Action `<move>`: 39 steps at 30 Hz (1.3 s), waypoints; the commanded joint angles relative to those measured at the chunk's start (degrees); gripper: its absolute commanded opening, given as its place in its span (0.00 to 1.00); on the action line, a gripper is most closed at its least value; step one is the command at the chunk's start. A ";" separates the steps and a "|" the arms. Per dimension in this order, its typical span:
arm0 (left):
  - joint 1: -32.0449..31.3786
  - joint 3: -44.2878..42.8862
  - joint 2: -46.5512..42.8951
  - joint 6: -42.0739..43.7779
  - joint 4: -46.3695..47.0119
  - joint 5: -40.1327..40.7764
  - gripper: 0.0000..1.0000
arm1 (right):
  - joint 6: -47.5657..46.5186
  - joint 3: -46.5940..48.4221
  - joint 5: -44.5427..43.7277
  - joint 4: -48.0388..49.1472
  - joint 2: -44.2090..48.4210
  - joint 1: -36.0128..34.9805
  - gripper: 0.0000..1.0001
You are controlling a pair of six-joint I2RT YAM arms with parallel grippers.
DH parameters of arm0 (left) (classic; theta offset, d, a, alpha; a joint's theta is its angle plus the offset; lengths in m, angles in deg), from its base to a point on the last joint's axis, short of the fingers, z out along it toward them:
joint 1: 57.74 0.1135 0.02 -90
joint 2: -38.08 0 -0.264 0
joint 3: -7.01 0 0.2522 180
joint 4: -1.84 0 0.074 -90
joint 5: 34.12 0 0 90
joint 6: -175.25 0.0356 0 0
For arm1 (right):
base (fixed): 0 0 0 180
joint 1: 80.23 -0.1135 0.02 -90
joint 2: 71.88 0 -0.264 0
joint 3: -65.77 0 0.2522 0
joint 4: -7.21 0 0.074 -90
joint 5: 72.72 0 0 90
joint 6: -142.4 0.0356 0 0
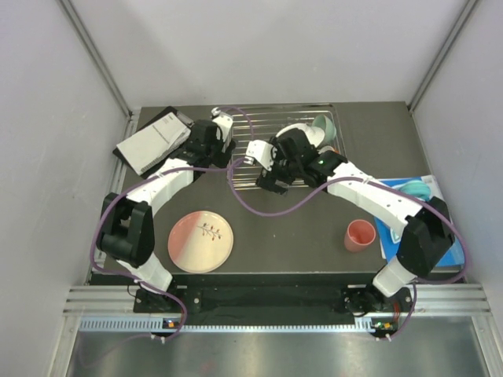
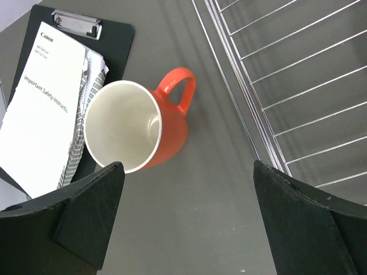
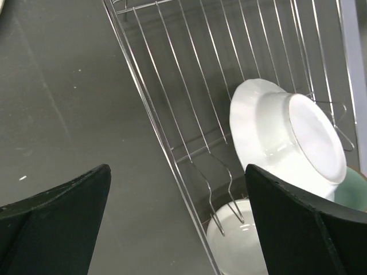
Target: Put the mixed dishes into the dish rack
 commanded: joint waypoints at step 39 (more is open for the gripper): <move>-0.39 4.65 -1.99 -3.79 3.16 -2.93 0.99 | -1.24 -5.49 -20.17 23.54 -7.43 5.50 0.99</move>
